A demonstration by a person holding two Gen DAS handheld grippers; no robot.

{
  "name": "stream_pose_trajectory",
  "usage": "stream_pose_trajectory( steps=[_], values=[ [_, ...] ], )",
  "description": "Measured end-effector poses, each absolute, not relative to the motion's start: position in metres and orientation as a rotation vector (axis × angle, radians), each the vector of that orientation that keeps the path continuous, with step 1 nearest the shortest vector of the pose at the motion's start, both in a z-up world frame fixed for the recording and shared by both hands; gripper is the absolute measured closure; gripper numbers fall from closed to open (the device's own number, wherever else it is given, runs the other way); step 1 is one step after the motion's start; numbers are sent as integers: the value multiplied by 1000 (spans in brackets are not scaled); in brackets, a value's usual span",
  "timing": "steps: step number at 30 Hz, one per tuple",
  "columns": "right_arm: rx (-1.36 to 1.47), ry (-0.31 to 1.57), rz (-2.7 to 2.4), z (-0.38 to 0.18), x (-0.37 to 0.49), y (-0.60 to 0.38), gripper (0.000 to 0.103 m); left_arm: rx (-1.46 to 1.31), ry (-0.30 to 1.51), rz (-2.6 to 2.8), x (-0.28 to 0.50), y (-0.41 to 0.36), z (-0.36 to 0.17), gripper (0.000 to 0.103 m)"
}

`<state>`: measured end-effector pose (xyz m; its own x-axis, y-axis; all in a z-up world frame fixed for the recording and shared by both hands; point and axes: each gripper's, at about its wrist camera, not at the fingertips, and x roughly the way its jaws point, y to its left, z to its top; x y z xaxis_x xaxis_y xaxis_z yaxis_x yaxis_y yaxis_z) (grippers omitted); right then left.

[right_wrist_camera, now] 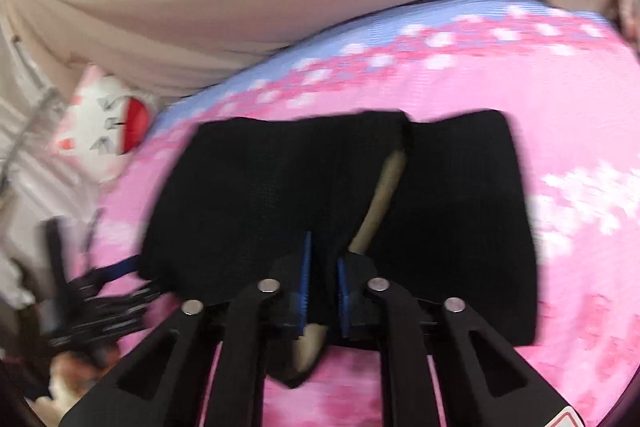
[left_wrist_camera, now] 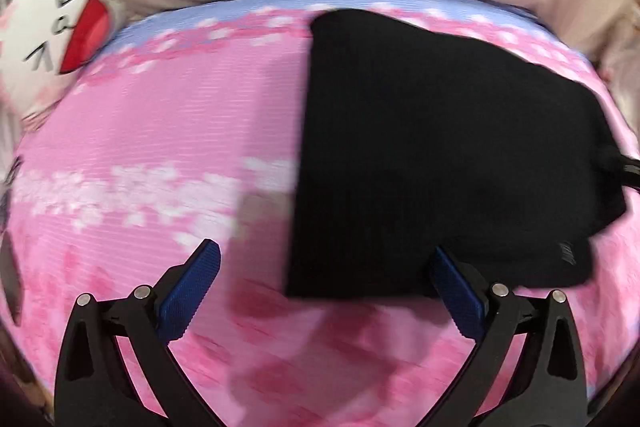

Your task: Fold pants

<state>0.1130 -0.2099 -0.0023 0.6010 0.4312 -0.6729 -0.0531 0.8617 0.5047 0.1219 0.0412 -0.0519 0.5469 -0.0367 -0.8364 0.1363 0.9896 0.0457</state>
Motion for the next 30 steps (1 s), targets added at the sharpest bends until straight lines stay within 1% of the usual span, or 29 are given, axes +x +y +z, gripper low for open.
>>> stream_pose_trajectory(
  steps=[3, 4, 5, 6, 7, 10, 11, 12, 18, 21, 23, 25, 27, 30],
  values=[
    [475, 840, 448, 22, 119, -182, 94, 102, 904, 65, 134, 77, -35, 5],
    [458, 853, 463, 20, 123, -173, 94, 107, 899, 84, 139, 87, -35, 5],
    [432, 868, 451, 16, 124, -169, 90, 104, 924, 92, 145, 96, -38, 5],
    [382, 904, 391, 5, 125, -168, 80, 89, 949, 108, 148, 104, -44, 5],
    [358, 934, 317, -6, 122, -172, 76, 80, 961, 108, 147, 109, -47, 5],
    [451, 956, 261, -27, 96, -205, 75, 54, 950, 72, 133, 117, -45, 5],
    [482, 963, 249, -31, 88, -214, 68, 42, 945, 58, 128, 119, -43, 5],
    [499, 975, 237, -35, 79, -221, 66, 30, 942, 43, 124, 120, -41, 5],
    [534, 1018, 360, -49, 72, -199, 66, 1, 886, -91, 101, 98, -13, 5],
    [485, 1034, 384, -55, 80, -174, 66, 22, 837, -142, 90, 85, 6, 5],
    [434, 1043, 377, -54, 84, -162, 66, 47, 826, -138, 87, 81, 8, 5],
    [445, 1030, 389, -49, 82, -165, 66, 70, 832, -121, 86, 78, 5, 5],
    [486, 1012, 419, -43, 83, -171, 66, 66, 840, -113, 85, 80, 3, 5],
    [431, 1011, 417, -42, 95, -171, 66, 46, 873, -110, 89, 82, -6, 5]
  ],
)
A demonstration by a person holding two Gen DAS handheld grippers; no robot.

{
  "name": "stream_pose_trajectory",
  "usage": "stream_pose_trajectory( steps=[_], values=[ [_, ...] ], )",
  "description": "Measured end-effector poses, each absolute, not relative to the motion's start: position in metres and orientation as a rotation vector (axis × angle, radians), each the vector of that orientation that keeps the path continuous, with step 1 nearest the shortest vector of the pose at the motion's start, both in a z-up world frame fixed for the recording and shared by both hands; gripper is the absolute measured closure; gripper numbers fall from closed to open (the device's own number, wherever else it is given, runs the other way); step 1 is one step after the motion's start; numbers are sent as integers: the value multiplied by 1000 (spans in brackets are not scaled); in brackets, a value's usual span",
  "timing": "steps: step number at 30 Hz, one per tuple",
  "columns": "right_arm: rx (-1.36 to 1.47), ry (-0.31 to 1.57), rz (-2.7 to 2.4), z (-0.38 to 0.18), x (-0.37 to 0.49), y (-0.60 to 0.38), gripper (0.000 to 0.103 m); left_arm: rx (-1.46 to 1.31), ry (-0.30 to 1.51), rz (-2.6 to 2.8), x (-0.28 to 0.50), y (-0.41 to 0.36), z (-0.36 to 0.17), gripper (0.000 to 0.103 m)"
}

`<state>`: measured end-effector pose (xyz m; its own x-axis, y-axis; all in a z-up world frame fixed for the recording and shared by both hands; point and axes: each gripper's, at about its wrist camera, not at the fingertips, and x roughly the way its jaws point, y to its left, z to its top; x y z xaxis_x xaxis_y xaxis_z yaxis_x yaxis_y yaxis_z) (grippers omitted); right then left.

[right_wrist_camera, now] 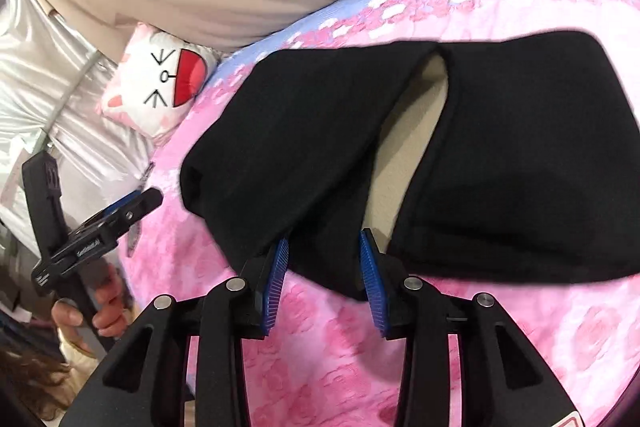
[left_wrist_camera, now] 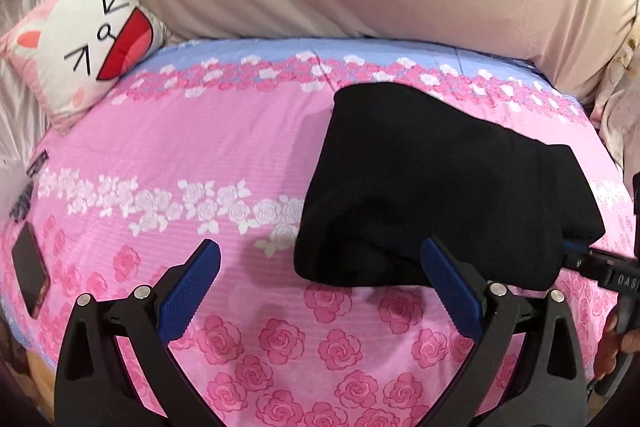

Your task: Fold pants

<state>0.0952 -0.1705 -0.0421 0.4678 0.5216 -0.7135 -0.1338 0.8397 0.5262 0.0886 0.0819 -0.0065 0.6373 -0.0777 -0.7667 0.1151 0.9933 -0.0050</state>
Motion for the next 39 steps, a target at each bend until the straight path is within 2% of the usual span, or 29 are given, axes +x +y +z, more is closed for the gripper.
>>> stream_pose_trajectory(
  steps=[4, 5, 6, 8, 9, 11, 16, 17, 18, 20, 22, 23, 26, 31, 34, 39],
  values=[
    [431, 1012, 464, -47, 115, -161, 66, 45, 893, -108, 89, 78, -11, 5],
    [444, 1008, 484, -47, 119, -159, 64, 47, 892, -108, 89, 78, -11, 5],
    [476, 1003, 511, -49, 126, -157, 55, 49, 889, -108, 88, 77, -10, 5],
    [538, 998, 537, -54, 137, -158, 52, 48, 882, -107, 87, 76, -8, 5],
    [544, 1002, 530, -55, 142, -158, 63, 49, 881, -108, 87, 75, -7, 5],
    [487, 1015, 501, -48, 146, -161, 95, 53, 875, -102, 87, 74, -4, 5],
    [440, 874, 379, 12, 129, -221, 95, 47, 827, -84, 83, 82, 11, 5],
    [407, 885, 321, 10, 130, -236, 94, 41, 825, -82, 85, 83, 11, 5],
    [396, 931, 279, -5, 134, -249, 88, 35, 834, -80, 88, 83, 8, 5],
    [428, 1041, 196, -43, 139, -272, 81, 30, 866, -80, 94, 79, 0, 5],
    [620, 963, 235, -50, 121, -296, 80, 35, 889, -93, 98, 72, -9, 5],
    [633, 945, 218, -46, 112, -300, 76, 46, 892, -95, 98, 68, -11, 5],
    [590, 863, 170, -31, 87, -297, 53, 81, 894, -105, 99, 58, -15, 5],
    [581, 852, 199, -25, 72, -285, 52, 94, 896, -143, 105, 39, -14, 5],
    [646, 810, 239, -21, 67, -288, 41, 116, 867, -174, 101, 28, -6, 5],
    [550, 765, 263, -1, 63, -265, 40, 143, 843, -176, 100, 19, 1, 5]
  ],
)
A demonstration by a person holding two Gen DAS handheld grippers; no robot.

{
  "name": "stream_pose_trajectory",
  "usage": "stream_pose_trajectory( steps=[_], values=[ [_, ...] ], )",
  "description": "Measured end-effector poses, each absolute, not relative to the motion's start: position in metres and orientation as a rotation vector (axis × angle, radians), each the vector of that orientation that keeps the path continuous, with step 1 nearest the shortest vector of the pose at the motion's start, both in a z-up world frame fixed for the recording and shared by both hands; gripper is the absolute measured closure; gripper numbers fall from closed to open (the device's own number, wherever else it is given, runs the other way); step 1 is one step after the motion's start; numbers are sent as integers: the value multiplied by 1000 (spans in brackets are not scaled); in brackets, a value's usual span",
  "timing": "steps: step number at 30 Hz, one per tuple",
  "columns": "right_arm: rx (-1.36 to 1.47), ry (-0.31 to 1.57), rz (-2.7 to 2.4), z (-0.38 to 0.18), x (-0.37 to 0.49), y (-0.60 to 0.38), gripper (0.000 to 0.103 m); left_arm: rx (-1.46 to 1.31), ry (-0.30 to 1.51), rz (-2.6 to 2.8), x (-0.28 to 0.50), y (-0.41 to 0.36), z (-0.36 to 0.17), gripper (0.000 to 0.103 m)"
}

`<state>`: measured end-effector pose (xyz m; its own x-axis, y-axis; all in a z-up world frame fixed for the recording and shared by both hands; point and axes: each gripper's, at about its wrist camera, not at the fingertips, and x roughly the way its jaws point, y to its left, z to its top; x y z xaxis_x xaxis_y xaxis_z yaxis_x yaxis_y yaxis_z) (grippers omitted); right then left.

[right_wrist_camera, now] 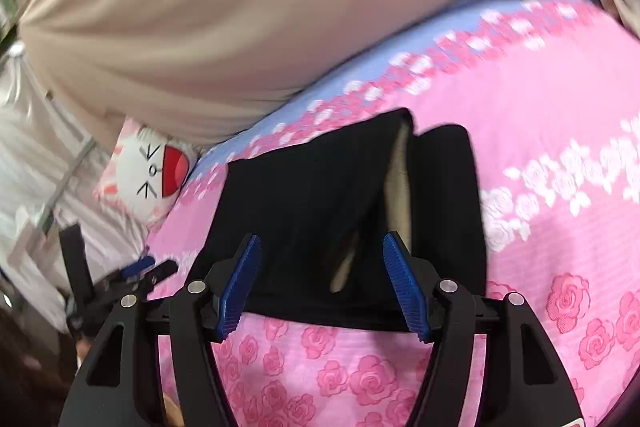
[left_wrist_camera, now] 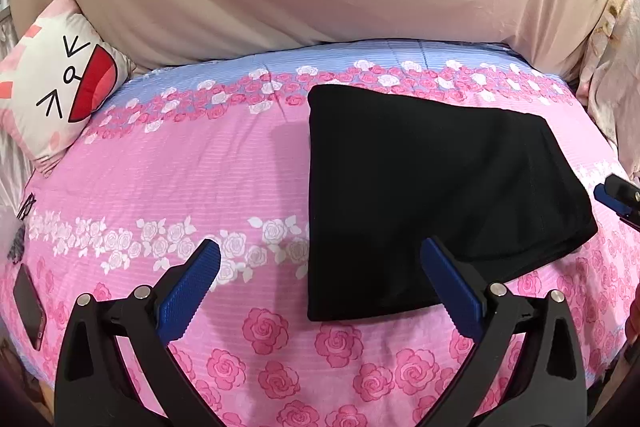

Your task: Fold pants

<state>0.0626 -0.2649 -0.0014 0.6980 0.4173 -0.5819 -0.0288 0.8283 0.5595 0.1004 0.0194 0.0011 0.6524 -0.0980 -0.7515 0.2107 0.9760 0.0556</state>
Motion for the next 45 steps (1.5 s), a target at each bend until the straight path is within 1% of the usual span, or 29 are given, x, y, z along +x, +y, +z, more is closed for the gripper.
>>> stream_pose_trajectory(
  steps=[2, 3, 4, 5, 6, 11, 13, 15, 16, 17, 19, 20, 21, 25, 28, 29, 30, 31, 32, 33, 36, 38, 40, 41, 42, 44, 45],
  values=[
    [511, 816, 275, -12, 71, -251, 40, 139, 847, -180, 102, 17, 0, 5],
    [488, 838, 260, -19, 77, -245, 43, 140, 850, -180, 103, 16, -1, 5],
    [450, 860, 231, -26, 82, -239, 49, 146, 855, -180, 103, 13, -3, 5],
    [413, 879, 202, -30, 84, -236, 87, 149, 858, -179, 103, 10, -5, 5],
    [396, 909, 184, -34, 90, -235, 98, 153, 863, -181, 102, 7, -6, 5],
    [332, 830, 95, 5, 75, -265, 98, 176, 842, -158, 96, 13, -3, 5],
    [359, 906, 97, -12, 82, -285, 92, 154, 856, -149, 100, 20, -6, 5],
    [358, 959, 49, -33, 84, -294, 75, 134, 884, -133, 106, 24, -13, 5],
    [405, 929, 58, -32, 77, -299, 75, 128, 899, -127, 109, 26, -16, 5],
    [436, 901, 63, -28, 72, -301, 72, 127, 899, -120, 110, 27, -17, 5],
    [463, 823, 44, -14, 58, -306, 61, 135, 893, -94, 110, 32, -18, 5],
    [464, 806, 48, -11, 57, -306, 49, 133, 892, -90, 109, 35, -18, 5],
    [464, 805, 72, -9, 59, -303, 46, 128, 893, -89, 109, 37, -18, 5],
    [404, 869, 93, -18, 88, -284, 46, 107, 897, -85, 110, 41, -19, 5],
    [397, 939, 111, -41, 108, -274, 46, 112, 891, -102, 108, 37, -19, 5],
    [408, 948, 122, -47, 113, -270, 51, 120, 889, -100, 108, 36, -19, 5],
    [385, 944, 114, -47, 115, -262, 64, 129, 886, -99, 108, 35, -18, 5],
    [356, 934, 109, -41, 114, -256, 72, 135, 885, -96, 110, 35, -18, 5],
    [353, 906, 129, -28, 110, -254, 88, 136, 885, -92, 111, 35, -17, 5],
    [363, 880, 128, -17, 105, -256, 88, 131, 881, -92, 113, 35, -15, 5],
    [352, 821, 99, 11, 89, -264, 88, 119, 862, -100, 116, 34, -9, 5],
    [339, 835, 52, 7, 81, -273, 87, 113, 863, -115, 120, 30, -10, 5],
    [385, 916, 13, -30, 83, -286, 81, 115, 874, -143, 123, 22, -17, 5],
    [410, 947, 8, -49, 84, -290, 75, 122, 887, -157, 125, 16, -24, 5],
    [482, 884, 26, -53, 76, -296, 72, 129, 902, -168, 127, 11, -31, 5],
    [541, 869, 29, -47, 69, -300, 67, 148, 941, -178, 132, 0, -44, 5],
    [538, 845, 10, -40, 65, -301, 56, 154, 941, -177, 131, -3, -47, 5]
  ],
)
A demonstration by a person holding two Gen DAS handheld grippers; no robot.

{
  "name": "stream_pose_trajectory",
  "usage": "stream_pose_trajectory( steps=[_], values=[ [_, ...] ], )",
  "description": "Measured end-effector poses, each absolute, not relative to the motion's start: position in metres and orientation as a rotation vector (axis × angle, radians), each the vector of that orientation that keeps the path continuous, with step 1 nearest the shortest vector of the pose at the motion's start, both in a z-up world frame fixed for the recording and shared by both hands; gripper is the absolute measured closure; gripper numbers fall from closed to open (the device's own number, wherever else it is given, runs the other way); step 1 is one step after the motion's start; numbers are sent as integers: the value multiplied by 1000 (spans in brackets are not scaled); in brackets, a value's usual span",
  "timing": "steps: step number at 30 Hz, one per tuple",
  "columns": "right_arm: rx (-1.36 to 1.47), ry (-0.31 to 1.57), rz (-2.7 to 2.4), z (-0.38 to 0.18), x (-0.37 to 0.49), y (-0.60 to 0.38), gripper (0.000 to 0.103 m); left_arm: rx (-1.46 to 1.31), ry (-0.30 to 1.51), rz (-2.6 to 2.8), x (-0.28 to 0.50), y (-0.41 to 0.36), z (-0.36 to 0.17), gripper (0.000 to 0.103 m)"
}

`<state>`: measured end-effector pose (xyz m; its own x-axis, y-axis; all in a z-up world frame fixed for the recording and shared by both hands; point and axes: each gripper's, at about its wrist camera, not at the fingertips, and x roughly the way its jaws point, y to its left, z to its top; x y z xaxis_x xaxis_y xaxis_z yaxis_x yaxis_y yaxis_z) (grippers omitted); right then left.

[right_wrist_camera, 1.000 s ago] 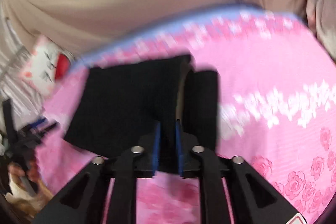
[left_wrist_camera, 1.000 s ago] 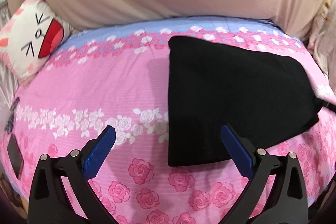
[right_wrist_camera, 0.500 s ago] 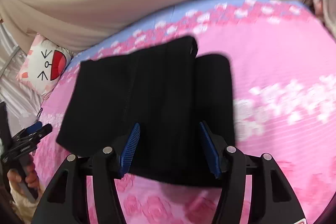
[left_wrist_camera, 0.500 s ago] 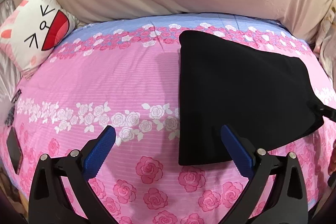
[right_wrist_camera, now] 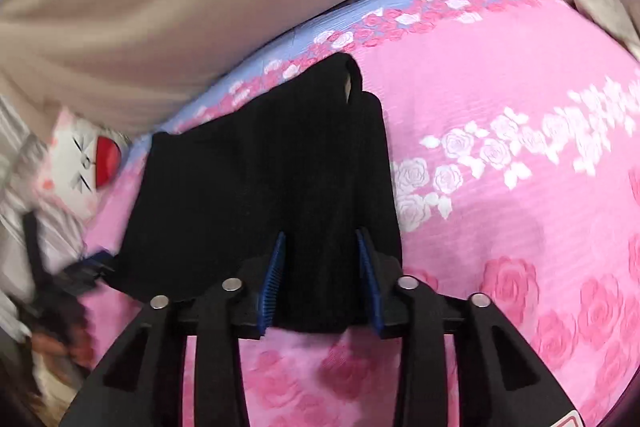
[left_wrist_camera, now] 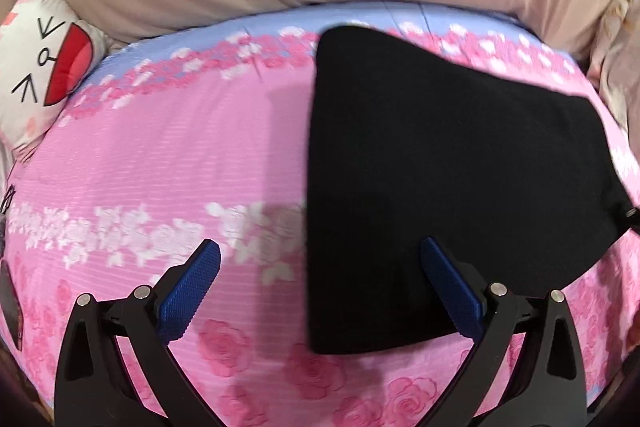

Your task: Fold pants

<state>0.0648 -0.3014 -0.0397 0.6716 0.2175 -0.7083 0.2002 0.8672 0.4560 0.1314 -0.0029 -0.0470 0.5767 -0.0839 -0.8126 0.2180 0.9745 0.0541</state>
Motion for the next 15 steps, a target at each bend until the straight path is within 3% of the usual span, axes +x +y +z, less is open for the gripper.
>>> stream_pose_trajectory(
  steps=[1, 2, 3, 8, 12, 14, 15],
  values=[
    [517, 823, -25, -35, 61, -303, 47, 154, 929, -172, 131, -3, -48, 5],
    [499, 815, -45, -32, 61, -304, 31, 146, 920, -177, 130, -2, -47, 5],
    [486, 825, -50, -34, 61, -304, 27, 135, 918, -182, 132, -1, -48, 5],
    [620, 904, 14, -66, 70, -312, 27, -67, 970, -249, 149, 19, -66, 5],
    [600, 881, 6, -65, 73, -301, 16, -180, 916, -269, 152, 26, -77, 5],
    [590, 881, 12, -64, 78, -295, 16, -152, 907, -257, 152, 21, -79, 5],
    [586, 877, 19, -64, 79, -293, 24, -159, 909, -261, 152, 19, -79, 5]
  ],
)
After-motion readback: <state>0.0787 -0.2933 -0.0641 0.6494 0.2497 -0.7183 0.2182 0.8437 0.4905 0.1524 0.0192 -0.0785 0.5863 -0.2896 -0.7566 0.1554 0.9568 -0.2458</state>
